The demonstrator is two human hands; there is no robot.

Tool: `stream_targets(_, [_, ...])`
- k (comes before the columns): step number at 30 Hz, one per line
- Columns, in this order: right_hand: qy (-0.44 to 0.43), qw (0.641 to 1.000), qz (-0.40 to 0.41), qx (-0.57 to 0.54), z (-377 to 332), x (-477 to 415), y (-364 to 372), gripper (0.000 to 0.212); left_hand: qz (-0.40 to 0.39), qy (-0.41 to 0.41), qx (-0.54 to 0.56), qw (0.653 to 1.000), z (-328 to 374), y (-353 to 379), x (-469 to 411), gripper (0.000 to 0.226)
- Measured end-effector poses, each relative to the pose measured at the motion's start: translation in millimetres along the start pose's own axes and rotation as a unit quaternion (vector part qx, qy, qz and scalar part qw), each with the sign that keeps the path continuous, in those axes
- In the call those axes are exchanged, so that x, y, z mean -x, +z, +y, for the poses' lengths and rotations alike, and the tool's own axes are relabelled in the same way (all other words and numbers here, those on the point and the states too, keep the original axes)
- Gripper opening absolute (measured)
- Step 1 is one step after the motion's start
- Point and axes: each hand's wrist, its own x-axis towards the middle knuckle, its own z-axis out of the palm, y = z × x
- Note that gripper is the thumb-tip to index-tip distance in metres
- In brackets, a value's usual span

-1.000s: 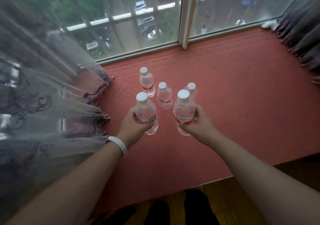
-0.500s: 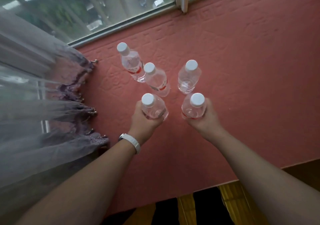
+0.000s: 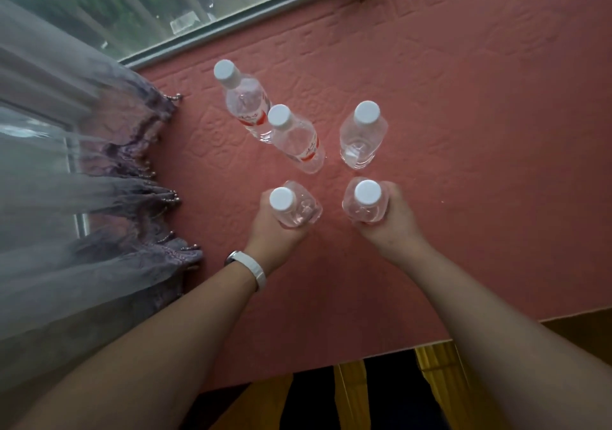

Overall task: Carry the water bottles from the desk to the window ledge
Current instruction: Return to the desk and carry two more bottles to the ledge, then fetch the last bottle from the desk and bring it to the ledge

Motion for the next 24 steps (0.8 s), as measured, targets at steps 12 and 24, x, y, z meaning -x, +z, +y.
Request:
stream_targets(12, [-0.03,0.996,-0.05,0.064,-62.2,36.8,-55.2,0.083,0.011,-0.015,-0.053,0.998,37.8,-49.1,48.8,0.084])
stream_targets(24, [-0.159,0.967,-0.04,0.197,-171.7,102.5,-132.5,0.045,0.066,0.073,-0.218,0.971,150.1,-99.1,126.4,0.049])
